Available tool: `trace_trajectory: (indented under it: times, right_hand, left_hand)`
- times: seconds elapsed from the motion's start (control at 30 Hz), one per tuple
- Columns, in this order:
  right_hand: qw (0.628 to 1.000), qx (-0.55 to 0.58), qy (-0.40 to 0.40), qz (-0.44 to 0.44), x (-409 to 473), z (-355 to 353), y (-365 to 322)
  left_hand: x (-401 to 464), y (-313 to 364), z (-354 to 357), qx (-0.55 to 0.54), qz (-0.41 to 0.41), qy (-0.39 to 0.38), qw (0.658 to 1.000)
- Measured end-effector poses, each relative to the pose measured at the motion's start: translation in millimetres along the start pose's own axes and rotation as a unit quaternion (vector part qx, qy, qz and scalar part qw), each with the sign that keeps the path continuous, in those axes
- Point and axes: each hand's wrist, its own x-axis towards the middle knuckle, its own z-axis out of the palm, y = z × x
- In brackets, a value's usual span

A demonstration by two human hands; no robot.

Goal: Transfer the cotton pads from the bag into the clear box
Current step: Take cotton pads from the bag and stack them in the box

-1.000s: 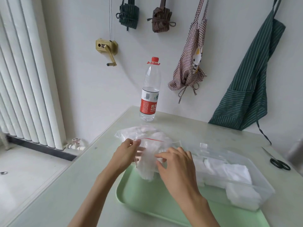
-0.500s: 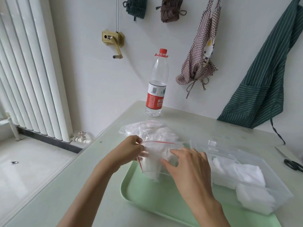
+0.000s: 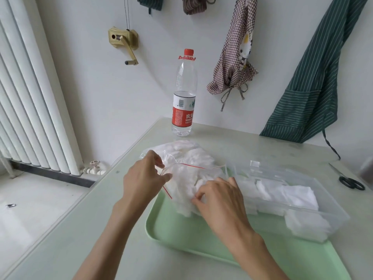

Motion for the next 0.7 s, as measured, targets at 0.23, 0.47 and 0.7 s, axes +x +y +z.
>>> trace_trajectory:
  times: [0.23, 0.47, 0.7]
  right_hand:
    - [0.994, 0.079, -0.076, 0.0, -6.2, -43.9, 16.1]
    - [0.991, 0.103, 0.088, -0.009, 1.1, -25.2, 8.5]
    - [0.995, 0.091, 0.021, -0.047, -4.5, -5.1, 5.3]
  left_hand:
    - [-4.5, 6.2, -4.1, 0.084, 0.18, 0.01, 0.98]
    - [-1.0, -1.0, -15.4, 0.057, 0.172, -0.157, 0.971]
    - [-2.4, -5.4, -5.4, 0.075, 0.162, -0.16, 0.971]
